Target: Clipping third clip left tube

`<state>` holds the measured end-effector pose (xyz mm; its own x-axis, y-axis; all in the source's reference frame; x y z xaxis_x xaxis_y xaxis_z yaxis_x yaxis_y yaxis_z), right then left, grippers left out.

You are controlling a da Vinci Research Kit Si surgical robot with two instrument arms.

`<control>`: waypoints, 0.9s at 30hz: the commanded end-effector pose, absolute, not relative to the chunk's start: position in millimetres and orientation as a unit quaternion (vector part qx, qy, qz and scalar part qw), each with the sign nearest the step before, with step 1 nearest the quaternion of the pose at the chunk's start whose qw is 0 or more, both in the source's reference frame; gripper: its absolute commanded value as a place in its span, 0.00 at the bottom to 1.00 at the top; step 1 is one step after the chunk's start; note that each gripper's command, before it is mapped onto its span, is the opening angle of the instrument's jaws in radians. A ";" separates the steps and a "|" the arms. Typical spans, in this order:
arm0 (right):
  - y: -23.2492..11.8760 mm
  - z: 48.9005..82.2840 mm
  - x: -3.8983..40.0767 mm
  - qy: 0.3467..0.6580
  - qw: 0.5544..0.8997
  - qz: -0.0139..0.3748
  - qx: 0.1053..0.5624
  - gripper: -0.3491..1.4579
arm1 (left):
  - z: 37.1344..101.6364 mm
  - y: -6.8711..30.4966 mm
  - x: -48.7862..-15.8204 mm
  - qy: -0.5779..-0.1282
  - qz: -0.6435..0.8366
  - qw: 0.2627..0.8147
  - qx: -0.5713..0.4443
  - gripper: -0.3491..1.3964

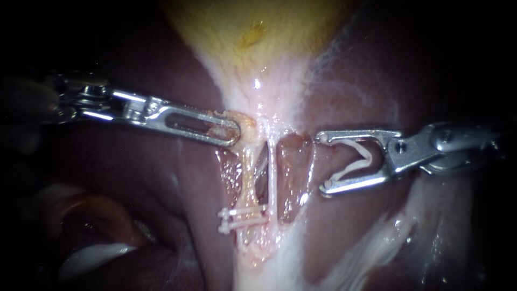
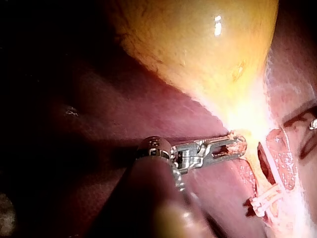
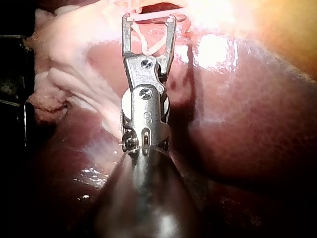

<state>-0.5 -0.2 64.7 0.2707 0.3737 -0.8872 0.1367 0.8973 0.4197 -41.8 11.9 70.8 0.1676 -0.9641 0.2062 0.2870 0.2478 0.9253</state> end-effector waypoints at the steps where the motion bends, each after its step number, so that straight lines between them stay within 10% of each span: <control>1: -0.2 64.7 -0.5 0.599 0.768 0.077 0.213 0.47 | 70.7 12.0 -41.6 -0.436 -0.475 0.658 0.389 0.00; 27: -0.4 64.3 0.4 0.598 0.769 0.079 0.212 0.47 | 62.3 13.2 -38.1 -0.447 -0.480 0.650 0.384 0.00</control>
<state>0.7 -0.4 64.2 0.2705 0.3737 -0.8872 0.1327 0.8983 0.4188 -38.0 13.2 62.3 0.1384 -0.9673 0.2123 0.2805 0.2439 0.9283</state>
